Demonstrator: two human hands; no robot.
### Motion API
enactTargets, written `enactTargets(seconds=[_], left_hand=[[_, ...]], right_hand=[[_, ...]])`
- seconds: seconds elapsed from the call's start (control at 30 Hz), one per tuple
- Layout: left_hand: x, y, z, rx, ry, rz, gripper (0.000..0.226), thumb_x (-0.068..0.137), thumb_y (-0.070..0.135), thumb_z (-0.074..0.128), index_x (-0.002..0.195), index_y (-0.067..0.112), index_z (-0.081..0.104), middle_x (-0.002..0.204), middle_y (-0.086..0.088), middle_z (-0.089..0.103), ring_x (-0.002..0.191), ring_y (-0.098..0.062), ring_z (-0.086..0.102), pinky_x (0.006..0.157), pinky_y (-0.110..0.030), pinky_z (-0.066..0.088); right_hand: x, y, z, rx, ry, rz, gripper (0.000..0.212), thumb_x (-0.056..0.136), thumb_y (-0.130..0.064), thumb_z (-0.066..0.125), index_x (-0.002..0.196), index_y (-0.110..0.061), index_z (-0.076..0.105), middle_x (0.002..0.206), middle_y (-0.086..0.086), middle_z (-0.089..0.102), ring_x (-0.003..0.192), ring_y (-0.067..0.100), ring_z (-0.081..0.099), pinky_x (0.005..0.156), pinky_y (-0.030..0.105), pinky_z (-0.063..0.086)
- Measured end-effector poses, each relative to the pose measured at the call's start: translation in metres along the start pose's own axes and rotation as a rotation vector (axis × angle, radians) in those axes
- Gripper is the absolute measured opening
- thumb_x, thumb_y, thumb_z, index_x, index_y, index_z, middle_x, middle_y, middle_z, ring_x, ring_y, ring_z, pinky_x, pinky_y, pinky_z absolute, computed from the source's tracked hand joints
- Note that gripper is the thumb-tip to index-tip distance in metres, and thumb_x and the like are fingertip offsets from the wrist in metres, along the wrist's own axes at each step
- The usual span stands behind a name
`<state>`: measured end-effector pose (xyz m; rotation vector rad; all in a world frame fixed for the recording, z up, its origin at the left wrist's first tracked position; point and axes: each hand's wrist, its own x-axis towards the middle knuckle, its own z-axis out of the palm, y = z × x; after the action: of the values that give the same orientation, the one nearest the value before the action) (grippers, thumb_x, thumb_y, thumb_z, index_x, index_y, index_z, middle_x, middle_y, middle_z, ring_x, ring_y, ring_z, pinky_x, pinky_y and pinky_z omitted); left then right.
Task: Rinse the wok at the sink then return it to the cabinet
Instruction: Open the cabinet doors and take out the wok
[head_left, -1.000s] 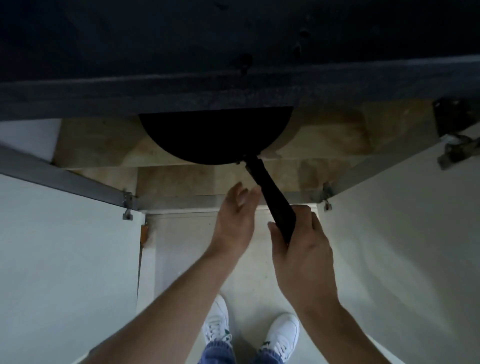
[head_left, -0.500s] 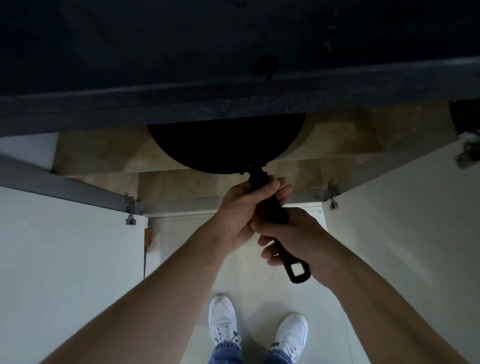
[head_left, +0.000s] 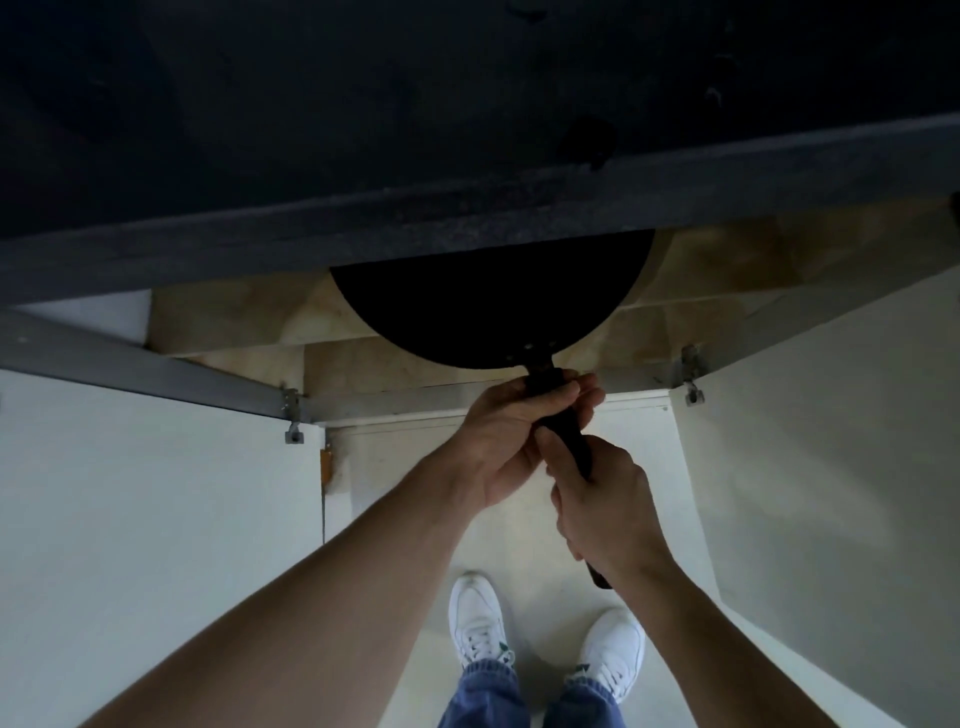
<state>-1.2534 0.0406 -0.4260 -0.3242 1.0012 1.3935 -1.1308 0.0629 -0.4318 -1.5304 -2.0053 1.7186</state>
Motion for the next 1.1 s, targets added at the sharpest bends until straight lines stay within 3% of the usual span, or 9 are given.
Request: enactTargets(seconds=[0.1, 0.3, 0.4, 0.53, 0.6, 0.7, 0.8, 0.87, 1.1], left_hand=[[-0.015, -0.010, 0.002, -0.002, 0.012, -0.016, 0.035, 0.090, -0.008, 0.059, 0.124, -0.014, 0.056, 0.113, -0.020, 0.070, 0.093, -0.023, 0.073, 0.086, -0.029, 0.059], [-0.066, -0.044, 0.000, -0.016, 0.060, -0.087, 0.022, 0.090, -0.008, 0.059, 0.111, -0.008, 0.062, 0.104, -0.018, 0.073, 0.087, -0.021, 0.075, 0.080, -0.025, 0.060], [-0.100, -0.062, -0.002, -0.026, 0.085, -0.119, 0.020, 0.090, -0.007, 0.059, 0.110, -0.007, 0.062, 0.104, -0.018, 0.073, 0.085, -0.021, 0.075, 0.077, -0.024, 0.059], [-0.153, -0.082, 0.001, -0.042, 0.115, -0.166, 0.016, 0.091, -0.008, 0.058, 0.106, -0.007, 0.062, 0.102, -0.018, 0.074, 0.085, -0.021, 0.075, 0.076, -0.023, 0.060], [-0.180, -0.092, 0.003, -0.055, 0.127, -0.174, 0.019, 0.092, -0.008, 0.056, 0.110, -0.009, 0.061, 0.104, -0.019, 0.072, 0.086, -0.021, 0.075, 0.077, -0.024, 0.060], [-0.217, -0.111, 0.005, -0.042, 0.143, -0.186, 0.032, 0.092, -0.007, 0.056, 0.124, -0.015, 0.055, 0.110, -0.020, 0.071, 0.089, -0.021, 0.075, 0.076, -0.023, 0.060], [-0.252, -0.129, 0.005, -0.026, 0.141, -0.186, 0.032, 0.093, -0.005, 0.056, 0.124, -0.013, 0.055, 0.104, -0.016, 0.074, 0.090, -0.022, 0.075, 0.075, -0.024, 0.060], [-0.275, -0.141, 0.007, -0.002, 0.121, -0.205, 0.031, 0.093, -0.004, 0.056, 0.123, -0.012, 0.056, 0.104, -0.016, 0.074, 0.090, -0.022, 0.075, 0.075, -0.024, 0.060], [-0.341, -0.182, 0.008, 0.084, 0.095, -0.241, 0.033, 0.094, -0.006, 0.054, 0.126, -0.014, 0.053, 0.110, -0.018, 0.070, 0.090, -0.022, 0.074, 0.073, -0.024, 0.060]], right_hand=[[-0.017, 0.002, 0.000, -0.036, 0.019, 0.011, 0.052, 0.095, -0.053, 0.048, 0.066, -0.010, 0.053, 0.051, 0.011, 0.060, 0.039, 0.027, 0.054, 0.046, 0.042, 0.052], [-0.084, 0.004, -0.002, -0.069, 0.016, 0.105, 0.047, 0.097, -0.047, 0.051, 0.061, -0.017, 0.049, 0.053, 0.008, 0.061, 0.047, 0.025, 0.057, 0.051, 0.037, 0.047], [-0.125, 0.000, -0.002, -0.063, 0.006, 0.158, 0.046, 0.097, -0.046, 0.051, 0.060, -0.020, 0.048, 0.048, 0.001, 0.055, 0.040, 0.017, 0.049, 0.047, 0.032, 0.042], [-0.181, 0.001, 0.002, -0.076, 0.006, 0.213, 0.046, 0.096, -0.051, 0.049, 0.061, -0.022, 0.049, 0.047, -0.003, 0.053, 0.042, 0.018, 0.051, 0.050, 0.032, 0.044], [-0.209, 0.000, 0.005, -0.091, 0.013, 0.260, 0.045, 0.094, -0.054, 0.049, 0.061, -0.023, 0.050, 0.048, -0.004, 0.053, 0.046, 0.018, 0.052, 0.051, 0.030, 0.041], [-0.252, -0.007, 0.002, -0.031, 0.029, 0.278, 0.043, 0.097, -0.041, 0.055, 0.060, -0.019, 0.052, 0.045, -0.004, 0.051, 0.041, 0.008, 0.046, 0.047, 0.026, 0.039], [-0.295, -0.011, -0.001, -0.033, 0.043, 0.283, 0.044, 0.097, -0.036, 0.056, 0.057, -0.020, 0.051, 0.045, -0.005, 0.051, 0.039, 0.007, 0.044, 0.045, 0.024, 0.036], [-0.324, -0.009, -0.001, 0.027, 0.045, 0.300, 0.039, 0.098, -0.034, 0.056, 0.063, -0.018, 0.056, 0.049, -0.005, 0.054, 0.043, 0.012, 0.046, 0.047, 0.029, 0.039], [-0.407, 0.006, 0.002, 0.084, 0.083, 0.328, 0.036, 0.098, -0.039, 0.055, 0.077, -0.011, 0.062, 0.056, 0.001, 0.059, 0.046, 0.012, 0.049, 0.046, 0.028, 0.039]])
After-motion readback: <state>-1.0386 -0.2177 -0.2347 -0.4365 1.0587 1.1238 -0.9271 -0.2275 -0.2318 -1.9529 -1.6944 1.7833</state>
